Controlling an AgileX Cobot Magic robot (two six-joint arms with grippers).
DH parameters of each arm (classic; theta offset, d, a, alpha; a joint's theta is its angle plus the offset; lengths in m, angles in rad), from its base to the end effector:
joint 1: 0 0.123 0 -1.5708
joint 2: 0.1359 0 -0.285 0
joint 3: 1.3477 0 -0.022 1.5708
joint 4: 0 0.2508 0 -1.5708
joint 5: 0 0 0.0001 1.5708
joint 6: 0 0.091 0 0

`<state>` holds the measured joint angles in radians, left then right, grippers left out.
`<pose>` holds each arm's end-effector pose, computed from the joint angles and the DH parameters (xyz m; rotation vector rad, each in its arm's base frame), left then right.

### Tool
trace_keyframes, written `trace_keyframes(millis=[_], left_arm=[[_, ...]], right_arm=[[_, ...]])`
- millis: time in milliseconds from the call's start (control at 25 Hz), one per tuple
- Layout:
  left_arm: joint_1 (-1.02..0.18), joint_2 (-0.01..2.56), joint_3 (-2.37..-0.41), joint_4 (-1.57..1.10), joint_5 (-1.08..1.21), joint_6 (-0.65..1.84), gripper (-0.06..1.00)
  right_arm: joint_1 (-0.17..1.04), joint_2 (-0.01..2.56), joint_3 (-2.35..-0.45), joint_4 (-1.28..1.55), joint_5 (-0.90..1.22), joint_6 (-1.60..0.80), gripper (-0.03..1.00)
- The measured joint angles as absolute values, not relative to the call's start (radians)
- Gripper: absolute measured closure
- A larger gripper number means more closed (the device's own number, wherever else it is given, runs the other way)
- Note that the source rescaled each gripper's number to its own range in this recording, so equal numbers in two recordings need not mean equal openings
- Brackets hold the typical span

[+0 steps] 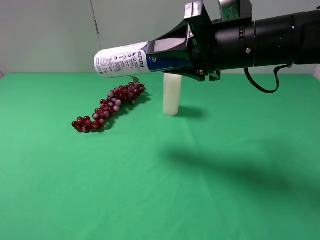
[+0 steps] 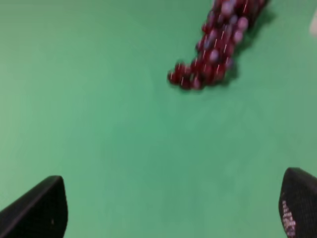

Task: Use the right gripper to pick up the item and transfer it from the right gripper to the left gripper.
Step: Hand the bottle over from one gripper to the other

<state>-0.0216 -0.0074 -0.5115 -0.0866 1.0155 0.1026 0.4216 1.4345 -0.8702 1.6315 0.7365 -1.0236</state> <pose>-0.0059 -0.0066 0.2844 0.1253 1.9737 -0.0498 0.2435 0.1762 0.2847 -0.3018 2.1357 1.3762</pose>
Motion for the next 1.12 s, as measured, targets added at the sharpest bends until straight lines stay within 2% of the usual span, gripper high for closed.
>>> trace_keyframes(millis=[200,400,800,1120], left_arm=[[-0.022,0.121,-0.552,-0.224,0.872,0.247,0.15],[-0.022,0.385,-0.606,-0.439,0.823,0.545,0.15],[-0.022,0.829,-0.810,-0.935,0.819,1.232,0.15],[-0.049,1.028,-0.923,-1.025,0.916,1.542,0.15]], right_arm=[[0.422,1.434,-0.870,1.632,0.738,-1.024,0.95],[0.422,1.434,-0.870,1.627,0.740,-1.024,0.95],[0.422,1.434,-0.870,1.607,0.740,-1.025,0.95],[0.422,1.434,-0.870,1.586,0.740,-1.025,0.95]])
